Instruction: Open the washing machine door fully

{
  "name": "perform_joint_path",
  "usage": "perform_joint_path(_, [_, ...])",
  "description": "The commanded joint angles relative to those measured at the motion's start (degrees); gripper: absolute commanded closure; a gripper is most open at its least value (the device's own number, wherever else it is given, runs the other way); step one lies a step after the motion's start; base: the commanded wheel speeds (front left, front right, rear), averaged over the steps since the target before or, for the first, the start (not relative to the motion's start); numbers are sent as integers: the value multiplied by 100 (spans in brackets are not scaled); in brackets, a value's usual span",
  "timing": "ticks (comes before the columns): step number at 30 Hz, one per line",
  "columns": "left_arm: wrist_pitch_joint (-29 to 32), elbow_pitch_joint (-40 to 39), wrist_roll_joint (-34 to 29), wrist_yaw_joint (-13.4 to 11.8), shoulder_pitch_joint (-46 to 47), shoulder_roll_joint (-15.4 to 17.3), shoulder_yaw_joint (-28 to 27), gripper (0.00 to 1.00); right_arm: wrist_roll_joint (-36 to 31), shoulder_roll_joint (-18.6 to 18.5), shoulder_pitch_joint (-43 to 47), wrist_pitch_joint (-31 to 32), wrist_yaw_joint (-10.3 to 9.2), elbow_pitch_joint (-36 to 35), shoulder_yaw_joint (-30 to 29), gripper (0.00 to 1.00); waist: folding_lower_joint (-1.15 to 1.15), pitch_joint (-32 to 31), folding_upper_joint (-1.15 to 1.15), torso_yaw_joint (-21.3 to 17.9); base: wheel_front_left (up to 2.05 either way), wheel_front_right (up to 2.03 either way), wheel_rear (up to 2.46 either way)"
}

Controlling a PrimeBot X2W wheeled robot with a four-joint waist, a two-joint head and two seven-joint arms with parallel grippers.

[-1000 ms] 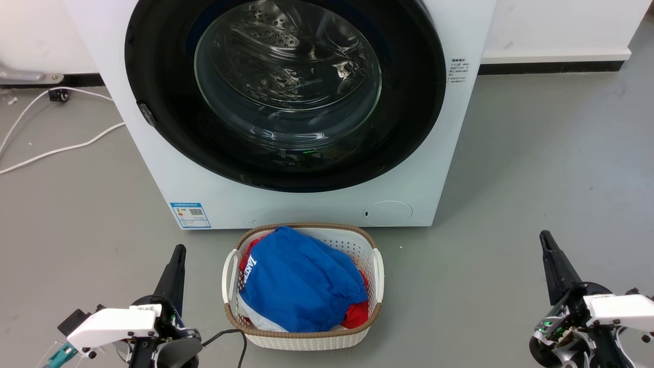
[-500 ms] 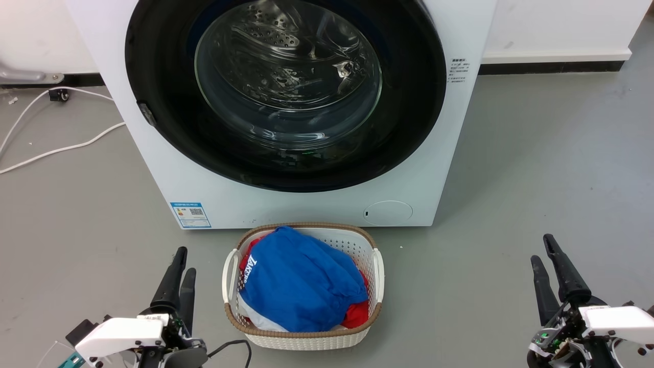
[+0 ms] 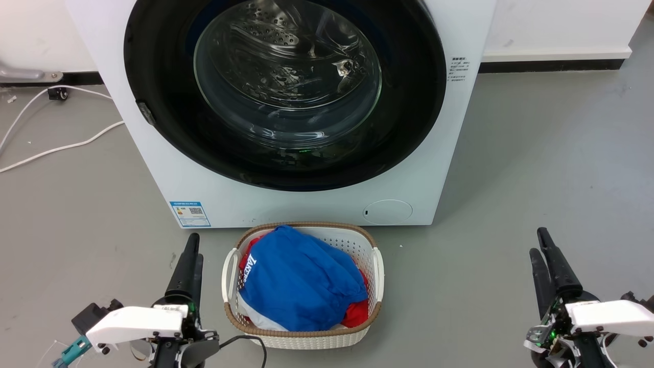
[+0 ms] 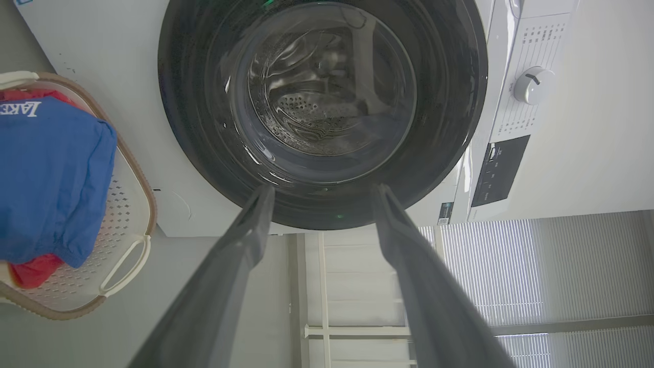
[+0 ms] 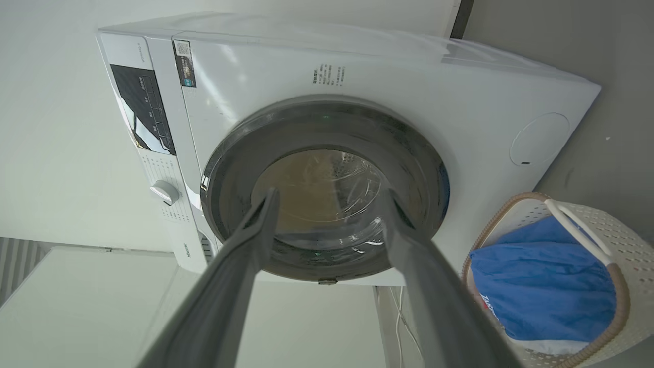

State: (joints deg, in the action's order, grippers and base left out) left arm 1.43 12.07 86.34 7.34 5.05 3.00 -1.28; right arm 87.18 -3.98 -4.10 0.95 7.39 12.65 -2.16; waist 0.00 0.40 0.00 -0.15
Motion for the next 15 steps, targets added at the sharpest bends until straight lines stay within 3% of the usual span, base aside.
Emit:
perform_joint_path(1, [-45, -133, -124, 8, 176, 30, 36, 0, -130, -80, -50, -37, 4, -122, 38, 0, 0, 0, 0, 0, 0, 0, 0])
perform_joint_path(15, [-366, -232, -1841, 10, 230, 67, 271, 0, -2318, -58, -15, -354, 6, -261, 170, 0, 0, 6, 0, -21, 0, 0, 0])
